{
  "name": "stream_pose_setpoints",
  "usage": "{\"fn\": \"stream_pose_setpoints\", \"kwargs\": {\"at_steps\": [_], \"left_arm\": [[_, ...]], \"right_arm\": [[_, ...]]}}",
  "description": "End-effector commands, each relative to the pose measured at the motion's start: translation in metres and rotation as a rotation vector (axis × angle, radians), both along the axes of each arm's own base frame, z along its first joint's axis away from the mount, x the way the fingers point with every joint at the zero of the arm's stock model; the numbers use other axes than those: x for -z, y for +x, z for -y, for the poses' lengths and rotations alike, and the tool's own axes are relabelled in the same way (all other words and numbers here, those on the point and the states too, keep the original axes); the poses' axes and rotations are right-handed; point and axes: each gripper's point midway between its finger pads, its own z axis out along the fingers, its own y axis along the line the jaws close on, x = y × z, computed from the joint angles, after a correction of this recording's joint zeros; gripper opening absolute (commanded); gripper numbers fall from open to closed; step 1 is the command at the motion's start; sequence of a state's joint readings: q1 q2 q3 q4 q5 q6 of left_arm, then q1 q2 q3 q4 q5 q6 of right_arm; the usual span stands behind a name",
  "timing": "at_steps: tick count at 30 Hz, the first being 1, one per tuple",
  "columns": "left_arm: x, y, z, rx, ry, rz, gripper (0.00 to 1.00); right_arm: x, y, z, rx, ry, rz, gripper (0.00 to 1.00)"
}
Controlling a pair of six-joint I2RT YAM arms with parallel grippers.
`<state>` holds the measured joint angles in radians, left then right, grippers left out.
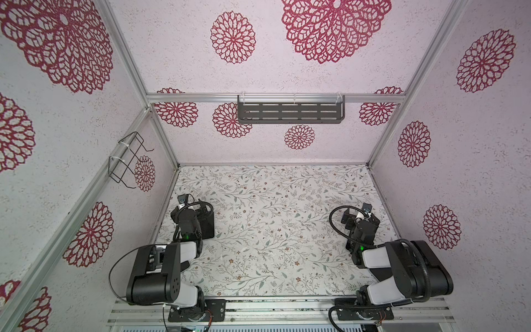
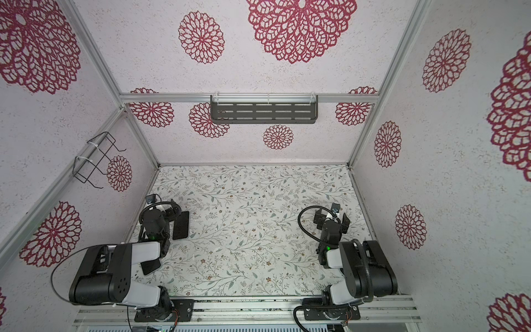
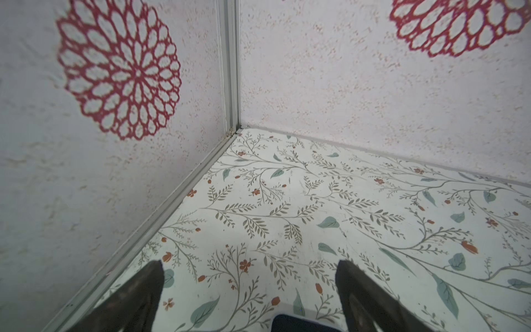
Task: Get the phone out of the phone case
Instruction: 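Raise both arms from the rest pose toward the table center, then lower the right gripper over the cased phone and grip its long edges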
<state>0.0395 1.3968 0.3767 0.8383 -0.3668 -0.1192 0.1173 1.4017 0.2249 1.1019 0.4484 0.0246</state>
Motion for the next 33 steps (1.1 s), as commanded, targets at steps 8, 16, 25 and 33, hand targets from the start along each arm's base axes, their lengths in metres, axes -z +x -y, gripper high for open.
{"fn": "stream_pose_setpoints", "kwargs": {"at_steps": [8, 16, 25, 33], "left_arm": [[-0.109, -0.019, 0.041, 0.065, -0.172, 0.120, 0.97], [-0.133, -0.025, 0.090, 0.226, -0.427, -0.070, 0.97], [-0.137, -0.035, 0.135, 0.355, -0.480, -0.184, 0.97], [-0.128, -0.043, 0.150, 0.377, -0.514, -0.254, 0.97]], "right_arm": [[-0.082, -0.004, -0.024, -0.047, 0.149, -0.083, 0.99], [-0.077, -0.050, -0.008, 0.108, 0.258, -0.348, 0.99], [-0.057, -0.076, -0.007, 0.149, 0.304, -0.484, 0.99], [-0.008, -0.090, -0.002, 0.202, 0.368, -0.618, 0.99]]}}
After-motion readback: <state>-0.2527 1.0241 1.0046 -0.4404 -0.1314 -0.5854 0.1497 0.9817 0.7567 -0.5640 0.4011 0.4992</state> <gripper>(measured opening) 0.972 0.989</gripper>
